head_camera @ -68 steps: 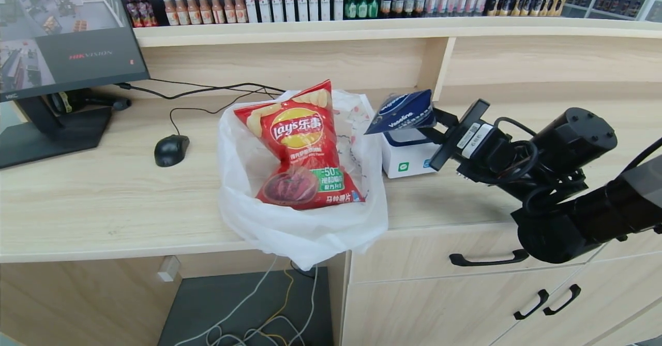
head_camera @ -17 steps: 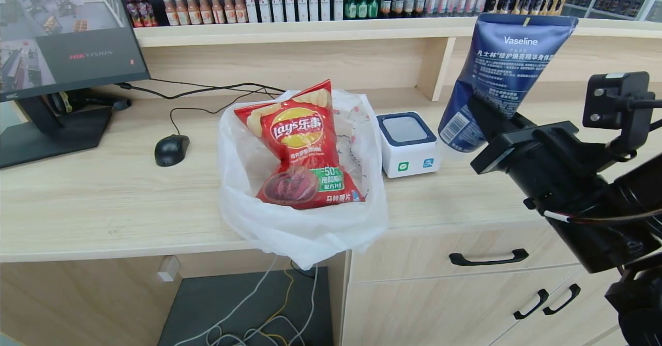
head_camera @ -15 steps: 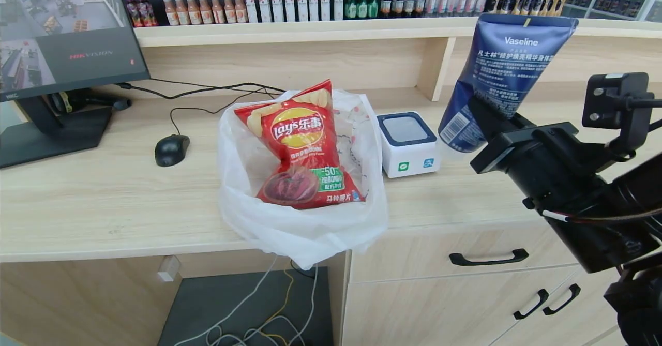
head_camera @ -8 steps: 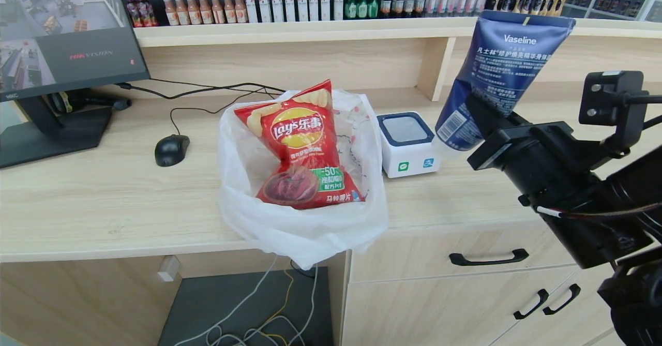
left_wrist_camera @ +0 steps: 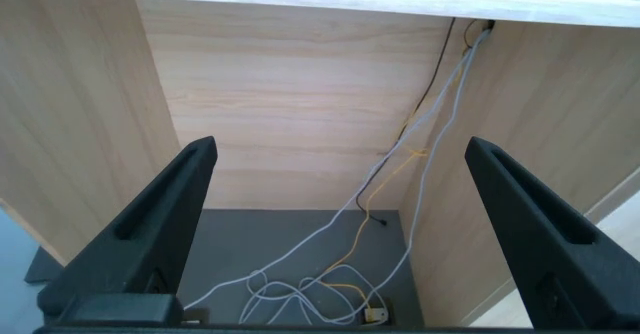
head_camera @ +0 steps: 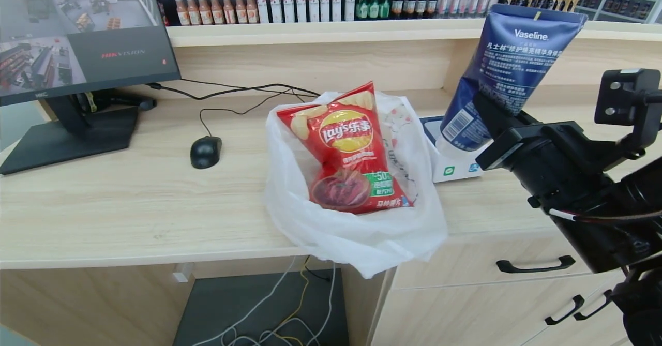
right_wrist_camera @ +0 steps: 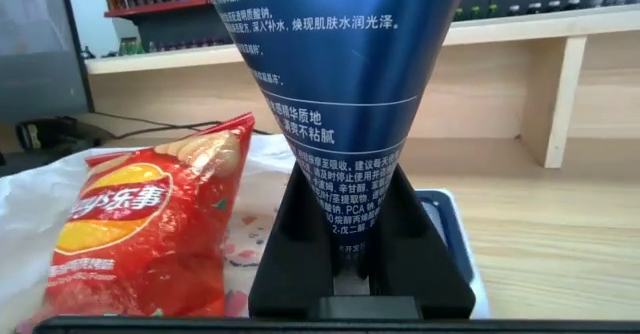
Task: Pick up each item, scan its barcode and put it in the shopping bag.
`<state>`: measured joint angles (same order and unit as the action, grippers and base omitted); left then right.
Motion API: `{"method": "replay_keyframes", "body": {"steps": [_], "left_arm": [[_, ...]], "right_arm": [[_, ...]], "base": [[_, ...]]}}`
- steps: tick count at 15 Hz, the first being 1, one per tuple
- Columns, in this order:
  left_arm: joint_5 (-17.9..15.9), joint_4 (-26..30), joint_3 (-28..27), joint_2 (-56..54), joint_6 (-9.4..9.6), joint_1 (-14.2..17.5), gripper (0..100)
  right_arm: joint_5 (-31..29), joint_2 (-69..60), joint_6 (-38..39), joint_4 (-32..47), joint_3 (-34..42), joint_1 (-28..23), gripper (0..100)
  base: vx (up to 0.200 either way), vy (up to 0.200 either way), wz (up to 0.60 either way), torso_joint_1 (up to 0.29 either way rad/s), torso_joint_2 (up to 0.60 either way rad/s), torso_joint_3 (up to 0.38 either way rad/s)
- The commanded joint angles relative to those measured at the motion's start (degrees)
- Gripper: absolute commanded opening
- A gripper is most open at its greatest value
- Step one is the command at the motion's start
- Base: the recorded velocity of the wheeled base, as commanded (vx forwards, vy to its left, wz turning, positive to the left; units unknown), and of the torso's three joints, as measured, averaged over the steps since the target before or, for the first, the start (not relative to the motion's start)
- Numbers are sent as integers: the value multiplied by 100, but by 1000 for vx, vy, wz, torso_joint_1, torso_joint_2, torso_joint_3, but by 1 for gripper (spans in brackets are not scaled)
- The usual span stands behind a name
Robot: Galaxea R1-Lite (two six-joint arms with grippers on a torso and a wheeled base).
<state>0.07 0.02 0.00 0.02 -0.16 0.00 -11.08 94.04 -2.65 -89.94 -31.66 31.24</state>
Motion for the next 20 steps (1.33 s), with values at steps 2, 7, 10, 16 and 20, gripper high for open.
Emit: {"method": "replay_keyframes", "body": {"steps": [2, 7, 10, 16, 20], "left_arm": [[1, -2, 0, -2, -2, 0, 100], [1, -2, 0, -2, 16, 0, 100], [1, -2, 0, -2, 16, 0, 100], [1, -2, 0, -2, 16, 0, 100], [1, -2, 0, -2, 16, -9, 100]], "right_arm": [[27, -254, 36, -6, 248, 22, 0], [-96, -641, 265, -6, 257, 31, 0], [-316, -843, 370, -6, 248, 347, 0], [-149, -1828, 1987, 3879, -983, 365, 0], [379, -1634, 2154, 4696, -1475, 435, 0]], "base": [[0, 200, 0, 0, 5, 0], [0, 40, 0, 0, 0, 0], [0, 0, 0, 0, 0, 0], [0, 0, 0, 0, 0, 0], [0, 0, 0, 0, 0, 0]]}}
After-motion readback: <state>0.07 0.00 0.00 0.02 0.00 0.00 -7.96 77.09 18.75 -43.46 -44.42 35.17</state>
